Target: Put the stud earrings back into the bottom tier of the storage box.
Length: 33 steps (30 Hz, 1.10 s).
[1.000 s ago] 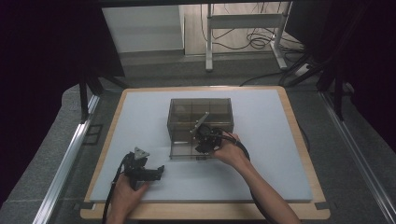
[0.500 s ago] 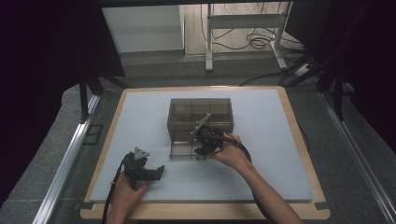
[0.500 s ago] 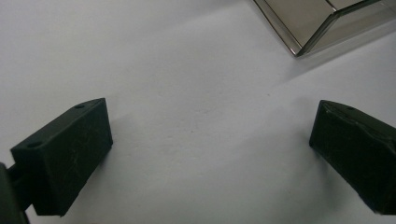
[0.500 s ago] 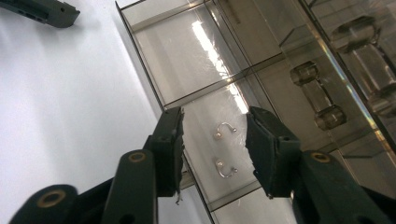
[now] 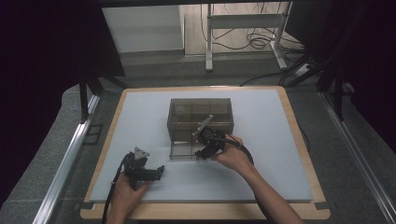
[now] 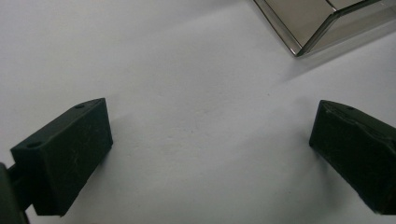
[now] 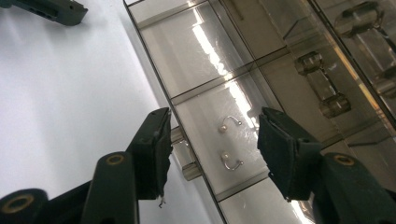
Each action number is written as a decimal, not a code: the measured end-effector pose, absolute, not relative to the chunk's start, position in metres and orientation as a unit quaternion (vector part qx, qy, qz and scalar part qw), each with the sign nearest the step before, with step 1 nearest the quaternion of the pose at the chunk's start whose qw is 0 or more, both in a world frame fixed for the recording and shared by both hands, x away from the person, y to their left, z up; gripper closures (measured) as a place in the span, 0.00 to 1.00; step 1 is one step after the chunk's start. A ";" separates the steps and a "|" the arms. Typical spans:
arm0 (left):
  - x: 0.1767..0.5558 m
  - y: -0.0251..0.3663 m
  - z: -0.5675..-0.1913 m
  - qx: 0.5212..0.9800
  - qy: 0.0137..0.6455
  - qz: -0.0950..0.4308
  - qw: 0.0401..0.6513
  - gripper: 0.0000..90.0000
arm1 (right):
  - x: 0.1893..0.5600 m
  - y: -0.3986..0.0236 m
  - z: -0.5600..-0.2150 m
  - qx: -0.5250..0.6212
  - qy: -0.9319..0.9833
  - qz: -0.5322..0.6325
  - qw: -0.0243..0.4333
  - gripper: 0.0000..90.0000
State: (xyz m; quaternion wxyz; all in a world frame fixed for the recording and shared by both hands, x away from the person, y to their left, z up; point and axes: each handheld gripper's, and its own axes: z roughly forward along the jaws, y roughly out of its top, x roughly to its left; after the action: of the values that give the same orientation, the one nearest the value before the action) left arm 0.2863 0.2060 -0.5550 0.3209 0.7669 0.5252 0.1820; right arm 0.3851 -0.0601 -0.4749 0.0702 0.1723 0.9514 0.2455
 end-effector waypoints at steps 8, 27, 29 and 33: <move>0.286 0.206 -0.555 0.765 0.527 0.182 0.323 0.00 | 0.381 -0.065 -0.474 0.178 0.948 0.253 0.069 0.41; 0.286 0.206 -0.555 0.768 0.524 0.183 0.320 0.00 | 0.367 -0.076 -0.476 0.183 0.941 0.276 0.067 0.31; 0.286 0.206 -0.555 0.766 0.526 0.183 0.322 0.00 | 0.366 -0.078 -0.476 0.184 0.940 0.278 0.067 0.30; 0.286 0.206 -0.555 0.766 0.525 0.183 0.322 0.00 | 0.364 -0.081 -0.479 0.180 0.940 0.283 0.068 0.29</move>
State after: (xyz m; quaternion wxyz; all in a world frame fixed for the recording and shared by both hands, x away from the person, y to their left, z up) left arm 0.2864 0.2059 -0.5551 0.3219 0.7661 0.5254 0.1828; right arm 0.3643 -0.0812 -0.4785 0.0677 0.1804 0.9395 0.2830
